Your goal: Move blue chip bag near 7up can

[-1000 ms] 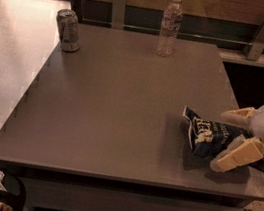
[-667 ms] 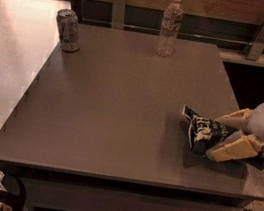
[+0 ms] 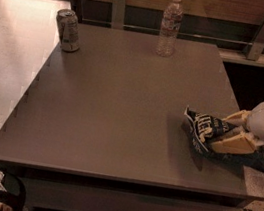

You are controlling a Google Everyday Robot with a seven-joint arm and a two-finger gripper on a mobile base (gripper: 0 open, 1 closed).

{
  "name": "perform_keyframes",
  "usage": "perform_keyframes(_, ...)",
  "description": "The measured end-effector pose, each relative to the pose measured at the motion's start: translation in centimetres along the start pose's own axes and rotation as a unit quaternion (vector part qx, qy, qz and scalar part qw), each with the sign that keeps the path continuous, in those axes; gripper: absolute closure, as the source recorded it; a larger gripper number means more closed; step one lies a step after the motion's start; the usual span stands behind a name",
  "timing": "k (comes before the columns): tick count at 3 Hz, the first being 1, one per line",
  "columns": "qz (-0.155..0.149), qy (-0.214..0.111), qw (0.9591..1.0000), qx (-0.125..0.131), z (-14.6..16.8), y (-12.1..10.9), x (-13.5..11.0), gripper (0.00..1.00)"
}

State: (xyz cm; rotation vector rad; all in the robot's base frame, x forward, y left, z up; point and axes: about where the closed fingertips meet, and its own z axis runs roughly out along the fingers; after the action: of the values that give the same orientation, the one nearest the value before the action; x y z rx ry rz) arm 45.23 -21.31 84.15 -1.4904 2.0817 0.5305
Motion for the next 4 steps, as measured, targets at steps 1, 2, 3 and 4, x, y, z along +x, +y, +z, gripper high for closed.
perform_keyframes(1, -0.001, 0.000, 1.0000, -0.001, 0.1, 0.1, -0.1, 1.00)
perform_keyframes(2, -0.023, 0.010, 0.9996, 0.009, -0.5, 0.0, -2.9, 1.00)
perform_keyframes(3, -0.055, 0.024, 0.9979, 0.022, -1.4, -0.7, -7.4, 1.00)
perform_keyframes(4, -0.081, 0.015, 0.9958, 0.040, -1.6, -2.3, -12.8, 1.00)
